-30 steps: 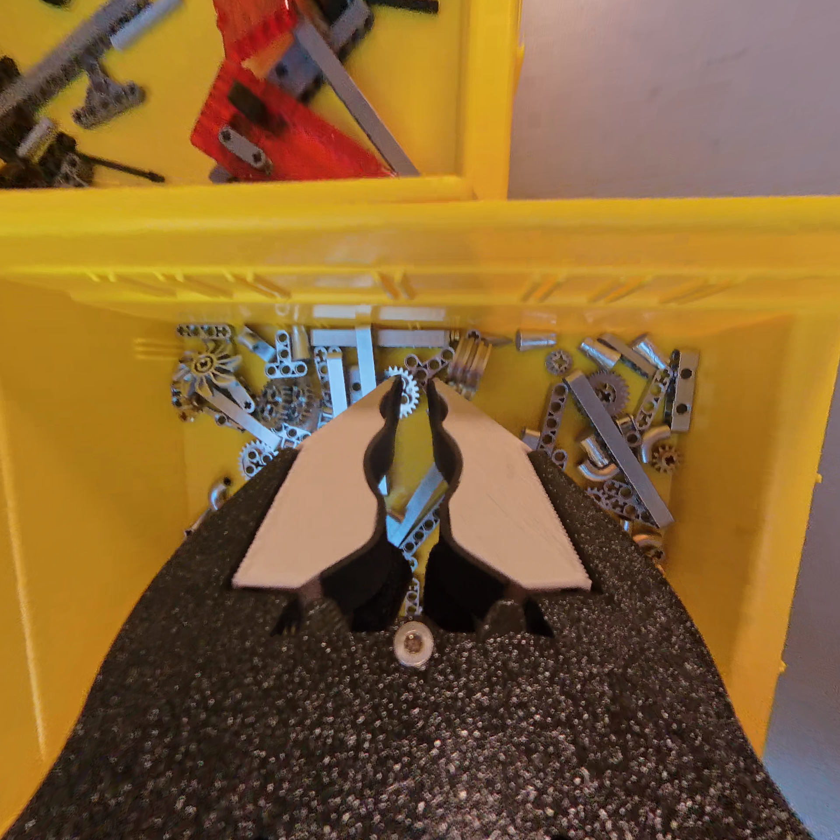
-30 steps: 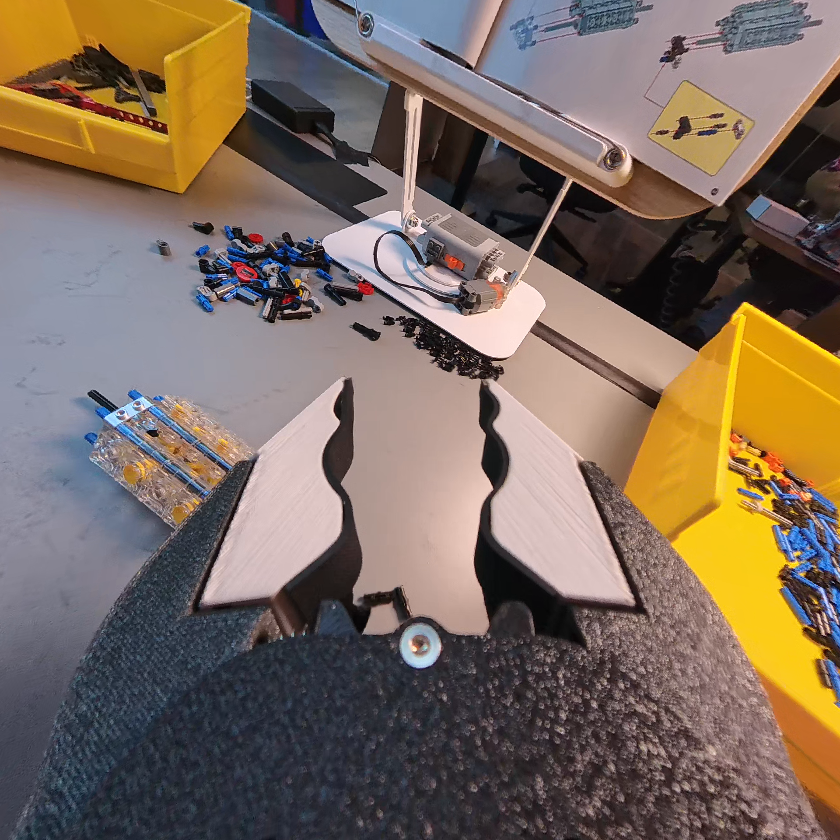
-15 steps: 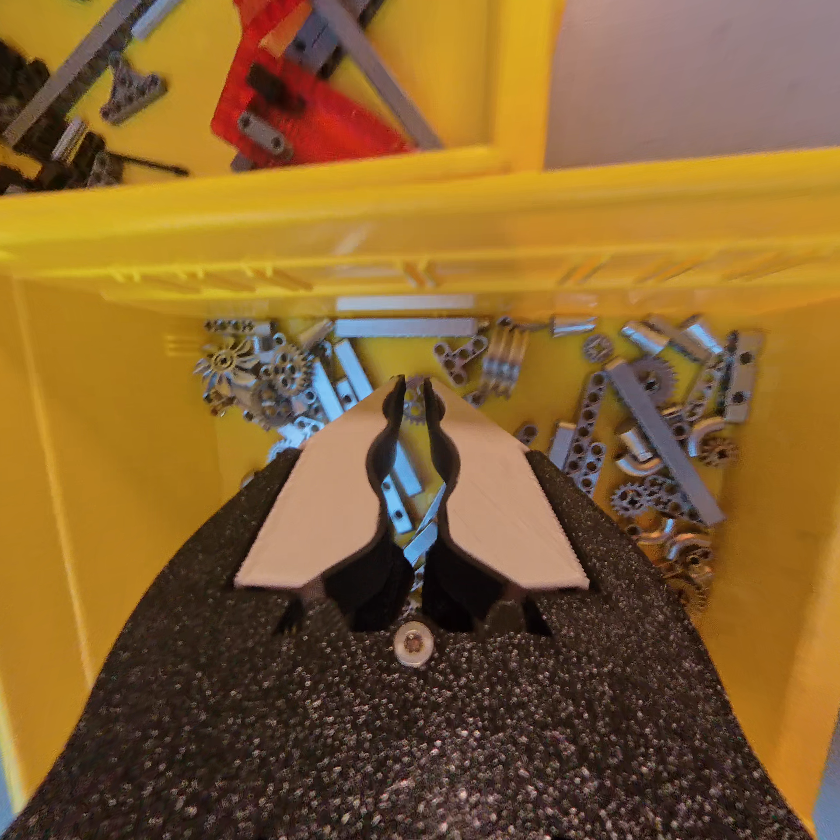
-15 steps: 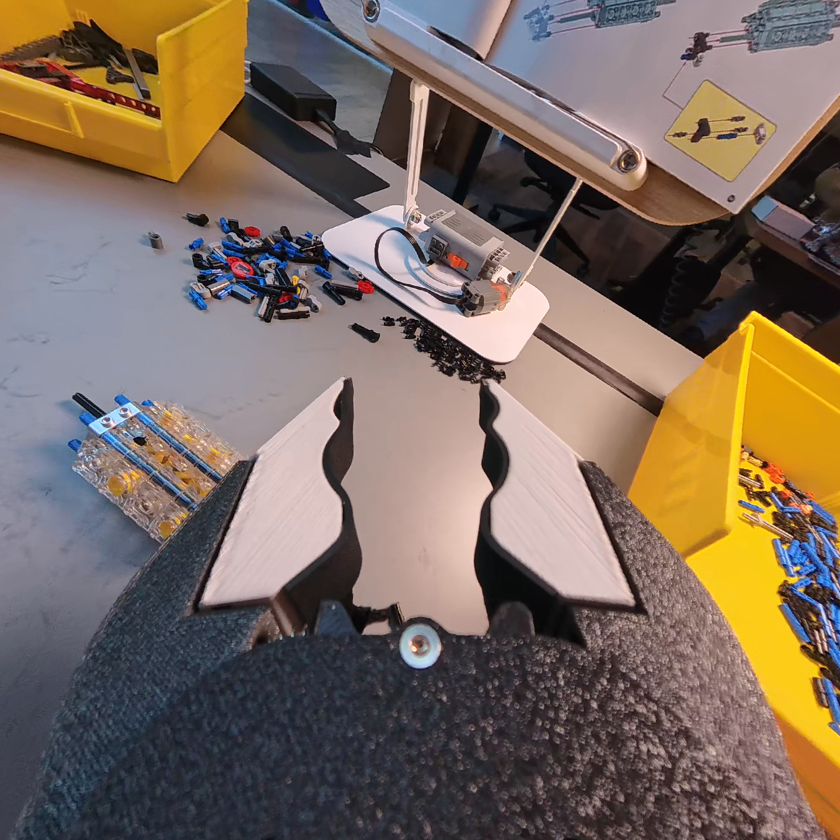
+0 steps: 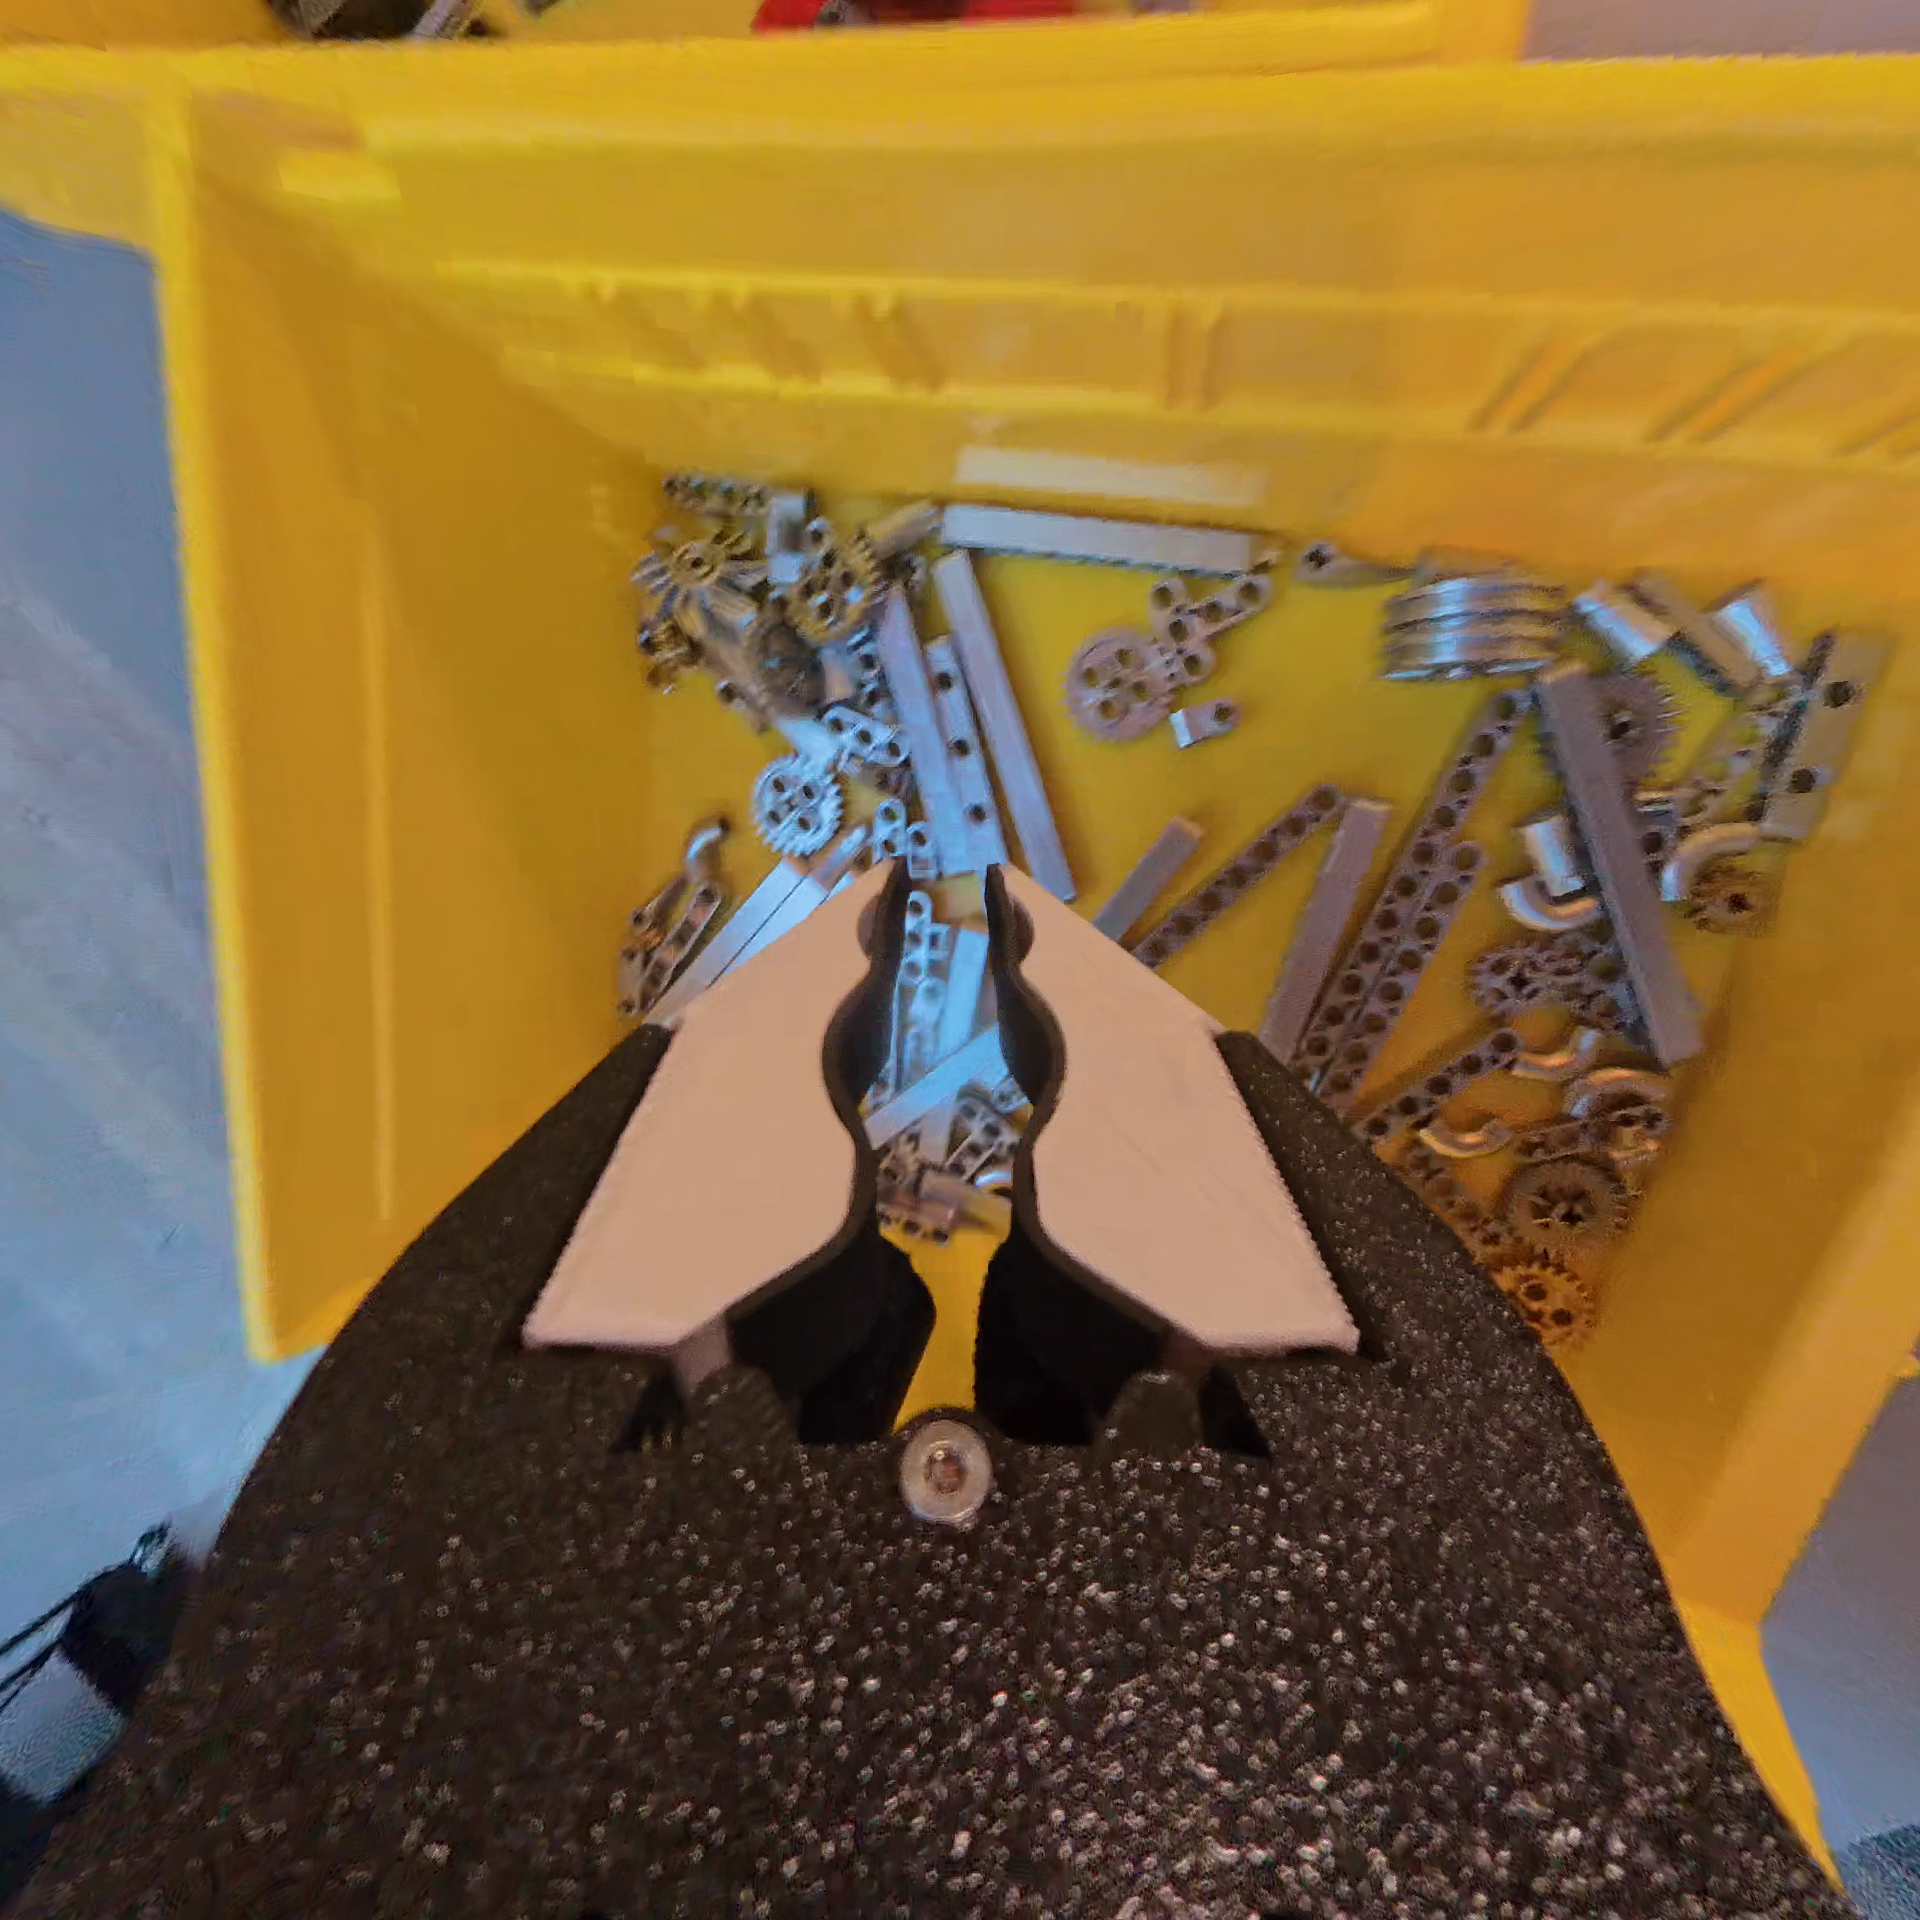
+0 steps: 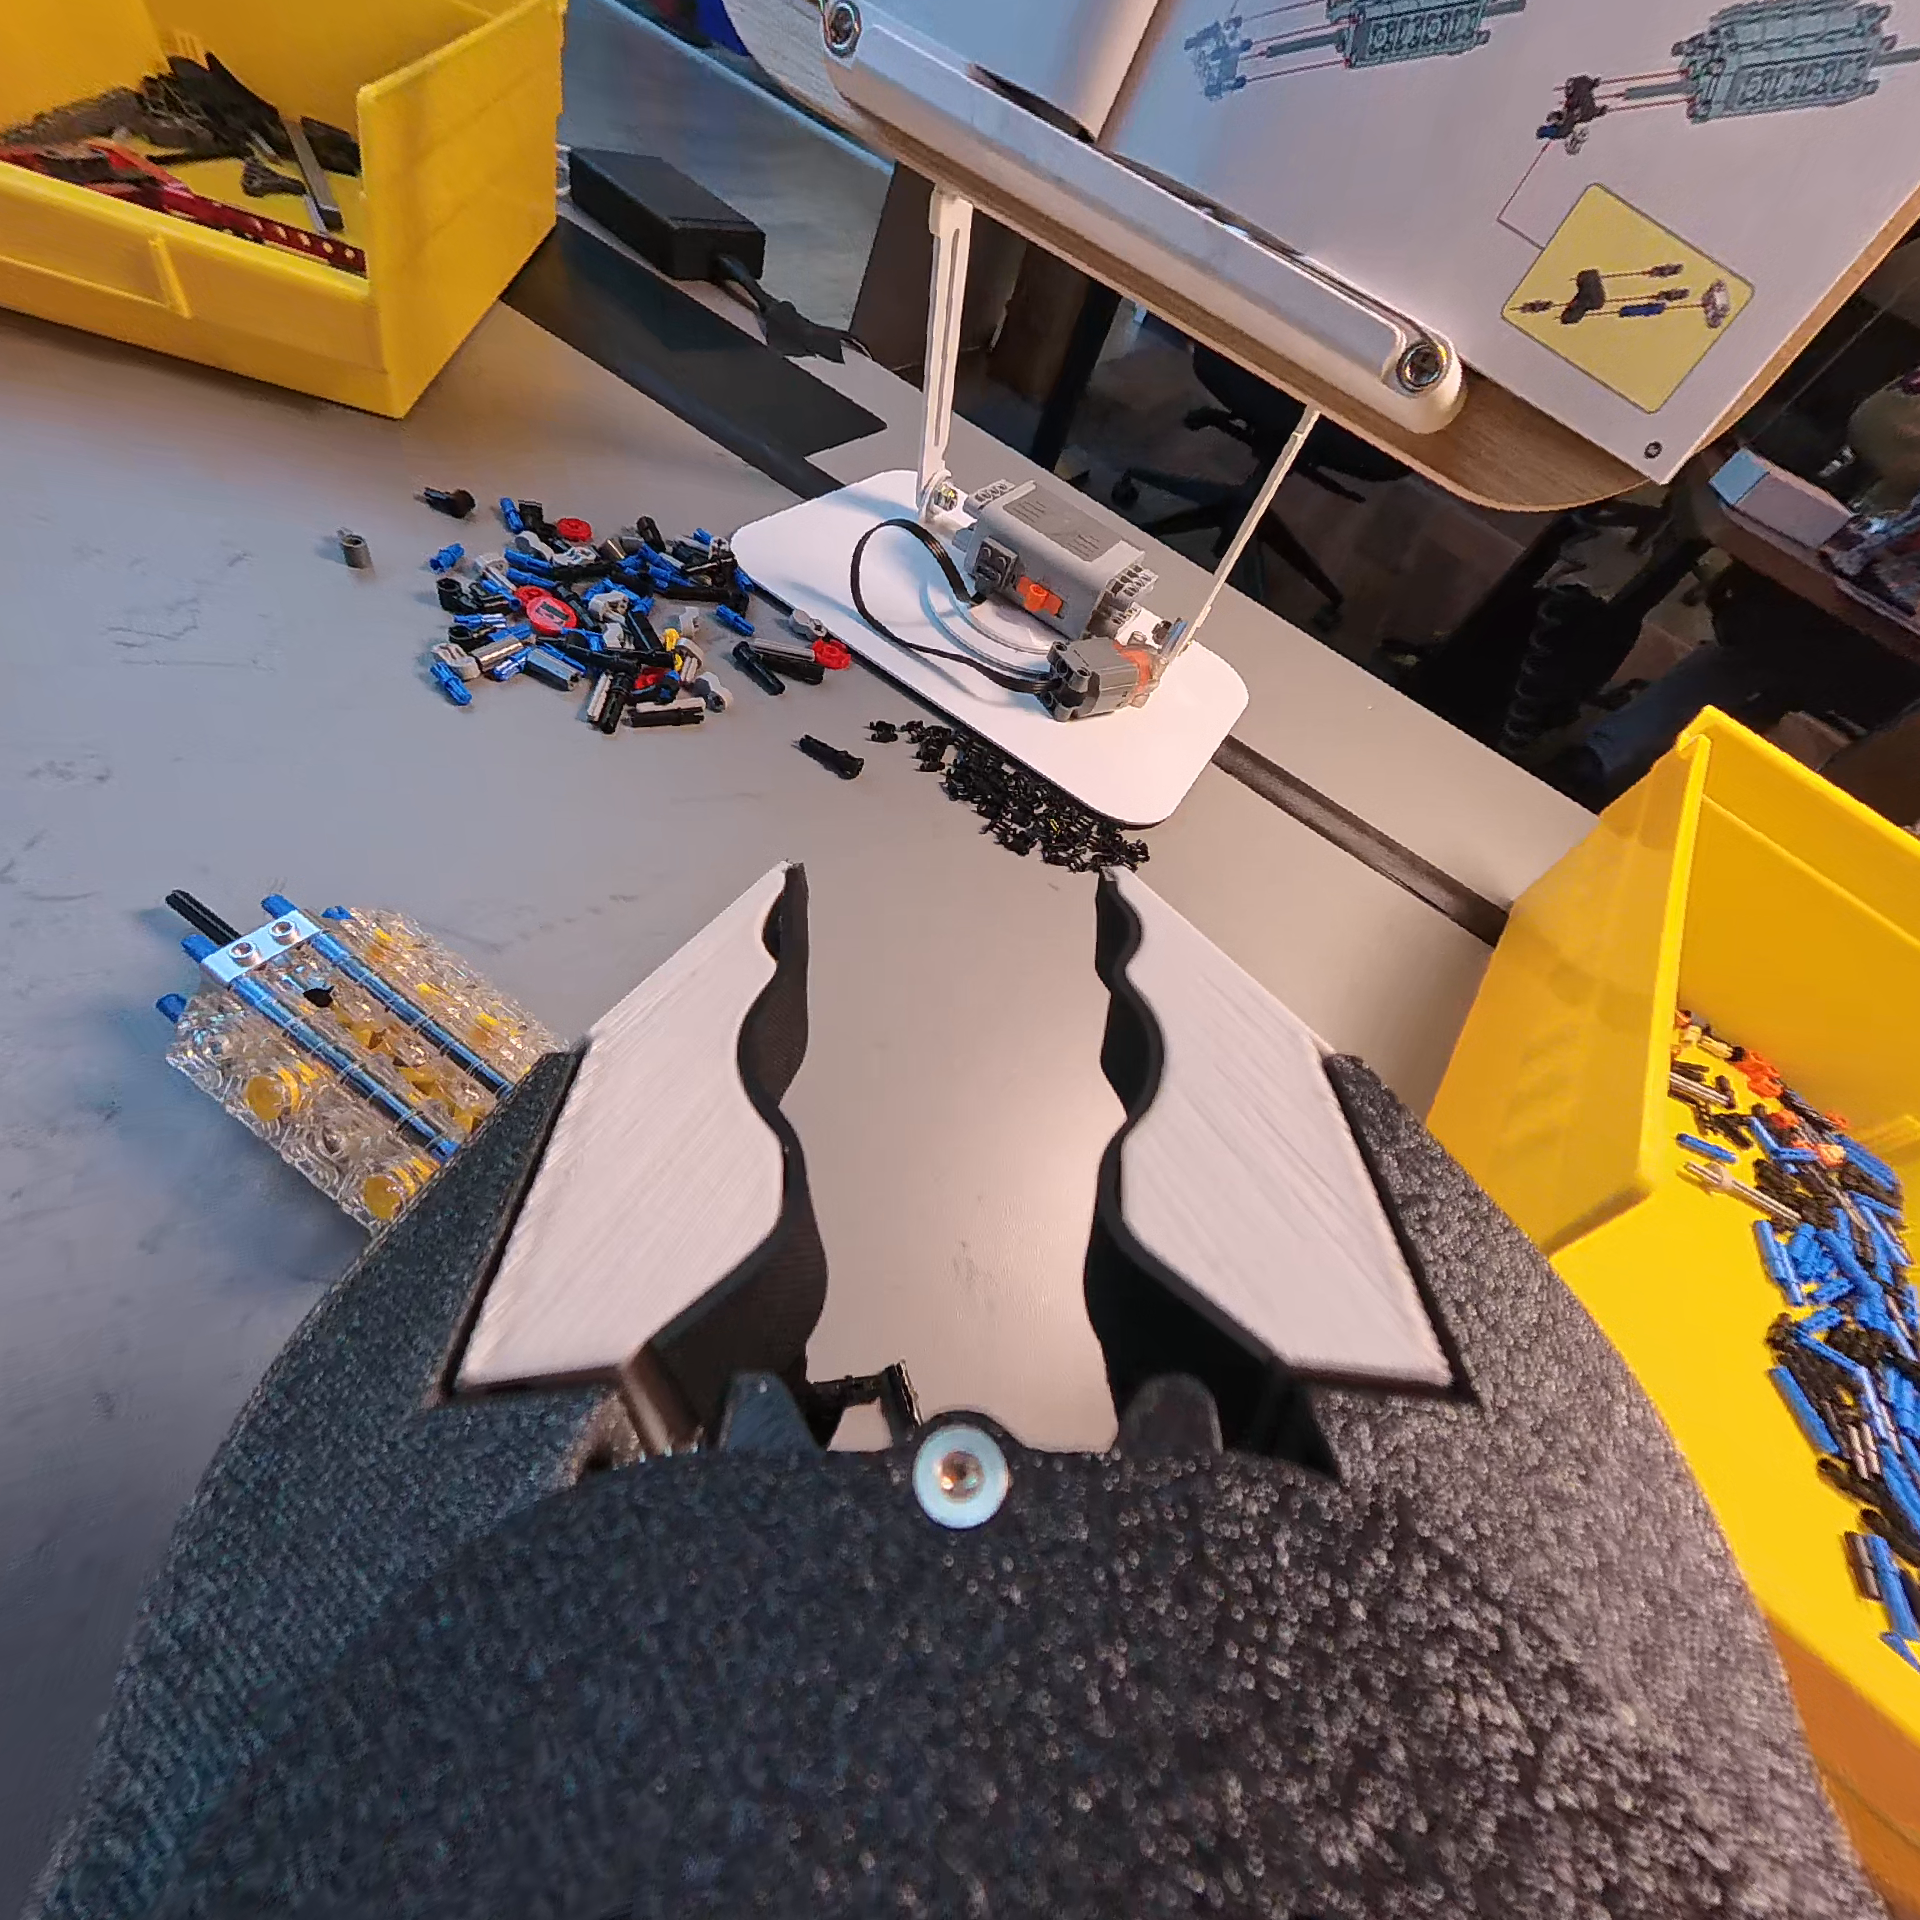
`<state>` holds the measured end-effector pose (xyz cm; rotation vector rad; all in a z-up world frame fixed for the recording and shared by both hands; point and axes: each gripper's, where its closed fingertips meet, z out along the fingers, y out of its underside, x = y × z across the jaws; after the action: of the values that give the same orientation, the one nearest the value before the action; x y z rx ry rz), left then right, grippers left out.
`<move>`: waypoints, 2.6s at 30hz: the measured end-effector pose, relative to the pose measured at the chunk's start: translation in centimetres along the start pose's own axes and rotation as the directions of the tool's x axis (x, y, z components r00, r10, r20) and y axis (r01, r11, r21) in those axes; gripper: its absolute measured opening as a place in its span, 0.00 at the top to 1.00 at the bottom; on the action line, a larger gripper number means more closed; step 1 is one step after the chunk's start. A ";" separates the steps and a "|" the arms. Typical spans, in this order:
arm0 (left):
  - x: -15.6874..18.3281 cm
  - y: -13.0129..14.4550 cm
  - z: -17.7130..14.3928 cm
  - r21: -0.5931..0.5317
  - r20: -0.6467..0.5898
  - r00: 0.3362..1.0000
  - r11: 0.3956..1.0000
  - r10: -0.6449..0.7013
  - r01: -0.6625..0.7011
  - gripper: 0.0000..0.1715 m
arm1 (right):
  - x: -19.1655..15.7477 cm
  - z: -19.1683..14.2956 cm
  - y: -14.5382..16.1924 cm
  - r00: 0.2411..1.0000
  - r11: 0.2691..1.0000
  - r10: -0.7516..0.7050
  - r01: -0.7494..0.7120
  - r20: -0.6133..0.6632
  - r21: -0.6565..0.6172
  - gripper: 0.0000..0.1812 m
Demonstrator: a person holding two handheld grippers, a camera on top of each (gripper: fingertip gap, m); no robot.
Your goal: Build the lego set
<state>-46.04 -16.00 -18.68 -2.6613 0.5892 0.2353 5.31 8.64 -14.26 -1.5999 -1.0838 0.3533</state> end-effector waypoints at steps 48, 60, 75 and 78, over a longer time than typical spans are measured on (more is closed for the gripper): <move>-6.3 4.3 1.9 -0.293 0.089 0.984 0.941 -0.151 0.171 0.85 | 1.2 -4.3 -0.6 0.997 0.989 0.066 -0.060 -0.037 0.134 0.71; -6.9 5.1 4.6 -0.321 0.013 0.964 0.912 -0.266 0.256 0.89 | 2.0 -5.4 0.5 0.995 0.989 0.073 -0.065 -0.064 0.130 0.70; -8.8 4.8 3.4 -0.280 0.042 0.980 0.939 -0.196 0.200 0.89 | 2.3 -5.3 1.3 0.993 0.988 0.095 -0.085 -0.072 0.130 0.70; -9.1 4.4 3.3 -0.256 0.028 0.986 0.952 -0.163 0.165 0.92 | 2.3 -5.1 1.5 0.992 0.988 0.101 -0.092 -0.069 0.126 0.70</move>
<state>-56.35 -14.89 -20.95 -2.9407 0.3516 0.2899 10.88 7.38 -13.13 -1.5466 -0.9122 0.4133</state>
